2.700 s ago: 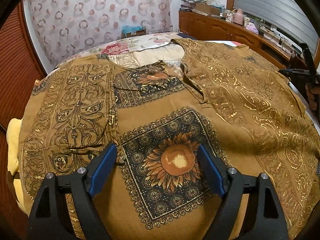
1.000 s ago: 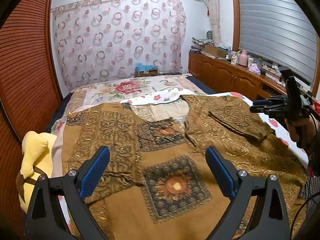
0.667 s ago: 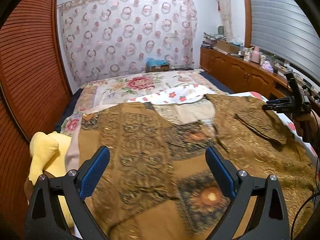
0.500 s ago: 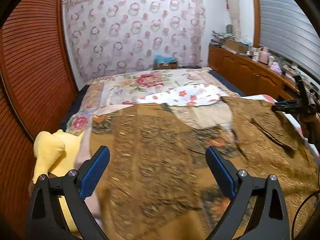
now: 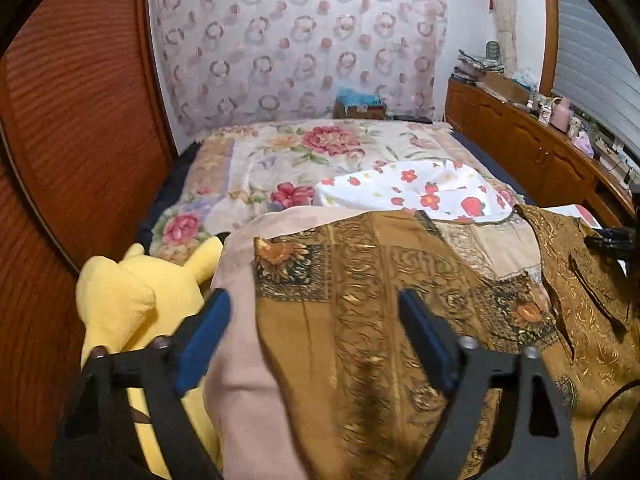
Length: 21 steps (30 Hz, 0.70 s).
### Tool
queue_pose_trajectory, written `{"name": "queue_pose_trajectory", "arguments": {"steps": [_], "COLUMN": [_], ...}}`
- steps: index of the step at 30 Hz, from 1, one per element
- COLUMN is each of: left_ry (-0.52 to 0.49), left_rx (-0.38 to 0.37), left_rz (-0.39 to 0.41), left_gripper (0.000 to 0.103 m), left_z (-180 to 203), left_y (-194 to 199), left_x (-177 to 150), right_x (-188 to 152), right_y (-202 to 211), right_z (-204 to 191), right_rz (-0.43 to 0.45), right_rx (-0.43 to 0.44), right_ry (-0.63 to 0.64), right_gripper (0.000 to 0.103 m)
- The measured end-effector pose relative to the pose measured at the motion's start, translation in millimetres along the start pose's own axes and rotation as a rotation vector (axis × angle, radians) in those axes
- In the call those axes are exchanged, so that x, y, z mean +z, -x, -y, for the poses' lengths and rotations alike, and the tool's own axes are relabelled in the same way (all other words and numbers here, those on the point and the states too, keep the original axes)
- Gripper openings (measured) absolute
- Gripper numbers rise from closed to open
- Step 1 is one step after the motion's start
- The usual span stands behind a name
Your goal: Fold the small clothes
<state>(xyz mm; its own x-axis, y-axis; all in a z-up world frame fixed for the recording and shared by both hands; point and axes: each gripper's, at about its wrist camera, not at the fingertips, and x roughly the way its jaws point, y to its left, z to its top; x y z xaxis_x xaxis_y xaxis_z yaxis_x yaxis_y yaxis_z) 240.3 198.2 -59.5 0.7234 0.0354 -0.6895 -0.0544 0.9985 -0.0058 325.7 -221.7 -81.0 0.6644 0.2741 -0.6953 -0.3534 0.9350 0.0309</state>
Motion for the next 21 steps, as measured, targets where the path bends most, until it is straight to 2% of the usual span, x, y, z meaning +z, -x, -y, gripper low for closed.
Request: {"name": "queue_pose_trajectory", "arguments": {"steps": [1,4,6,8,10,12,18,20,21], "left_ry": [0.007,0.025,0.04,0.045,0.052,0.071,0.096,0.089,0.082], "left_rx": [-0.012,-0.03,-0.04,-0.044,-0.038,-0.05,-0.081,-0.094,-0.106], "left_rz": [-0.008,-0.041,-0.062,-0.076,-0.094,-0.109,-0.129,-0.121,-0.119], "left_gripper": [0.07,0.055,0.05,0.049,0.042,0.04,0.039,0.033,0.025], "left_z": [-4.4,-14.2,-20.9,-25.1,-30.3,-34.2,-37.5,-34.7,-32.1], "left_y": [-3.8,-16.1,-25.5,-34.1,-43.6,-49.9,-58.6,-56.2,-54.4], "left_x": [2.4,10.2,16.1,20.0,22.0,22.0,17.7,17.8,17.8], "right_x": [0.0,-0.2,-0.3,-0.2,-0.2,-0.2,-0.4,-0.6,-0.5], "right_y": [0.0,0.0,0.1,0.1,0.1,0.3,0.3,0.6,1.2], "right_z": [0.0,-0.4,-0.7,-0.6,-0.8,-1.1,-1.0,-0.8,-1.0], "right_rz": [0.0,0.0,0.0,0.0,0.0,0.0,0.002,0.004,0.007], "right_rx": [0.0,0.0,-0.003,-0.002,-0.004,-0.008,-0.007,0.003,0.02], "right_ry": [0.0,0.0,0.003,0.003,0.005,0.008,0.009,0.009,0.013], "right_gripper": [0.047,0.047,0.047,0.047,0.047,0.047,0.047,0.041,0.032]}}
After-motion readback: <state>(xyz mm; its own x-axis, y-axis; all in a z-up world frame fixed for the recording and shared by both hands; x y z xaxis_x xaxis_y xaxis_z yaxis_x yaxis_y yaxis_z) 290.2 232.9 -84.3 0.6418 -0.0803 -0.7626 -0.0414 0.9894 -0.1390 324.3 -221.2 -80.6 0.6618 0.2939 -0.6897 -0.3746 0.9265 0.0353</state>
